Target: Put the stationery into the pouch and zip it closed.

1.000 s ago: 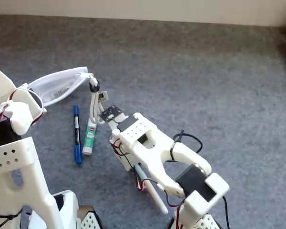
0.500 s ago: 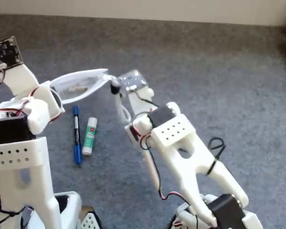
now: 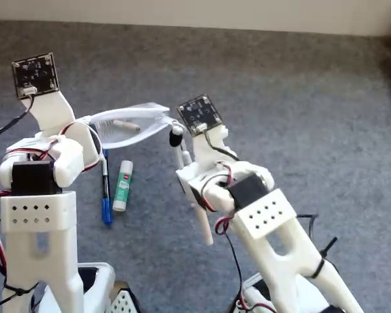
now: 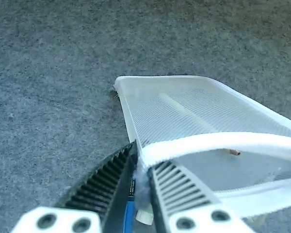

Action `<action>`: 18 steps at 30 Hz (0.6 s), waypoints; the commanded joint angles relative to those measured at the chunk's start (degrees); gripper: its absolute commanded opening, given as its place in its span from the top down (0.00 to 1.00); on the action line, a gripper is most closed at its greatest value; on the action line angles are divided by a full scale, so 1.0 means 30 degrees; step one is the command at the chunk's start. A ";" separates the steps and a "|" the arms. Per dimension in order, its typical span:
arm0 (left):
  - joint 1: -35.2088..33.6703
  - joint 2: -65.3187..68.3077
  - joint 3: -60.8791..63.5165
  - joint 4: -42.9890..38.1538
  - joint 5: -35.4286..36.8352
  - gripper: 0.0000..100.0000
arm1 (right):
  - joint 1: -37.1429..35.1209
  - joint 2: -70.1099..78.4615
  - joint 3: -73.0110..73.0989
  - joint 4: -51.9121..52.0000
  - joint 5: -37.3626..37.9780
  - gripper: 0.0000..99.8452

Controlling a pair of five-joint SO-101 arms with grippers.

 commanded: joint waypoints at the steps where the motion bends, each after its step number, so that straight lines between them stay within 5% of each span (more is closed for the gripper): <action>1: 0.0454 -0.0249 -0.0073 -0.0293 -0.0147 0.99 | -0.0308 -0.2212 0.0366 -0.1187 0.0059 0.99; 18: 0.0425 -0.0249 0.0249 -0.0410 -0.0176 0.99 | -0.3502 -0.8454 0.4762 -0.5231 0.0059 0.99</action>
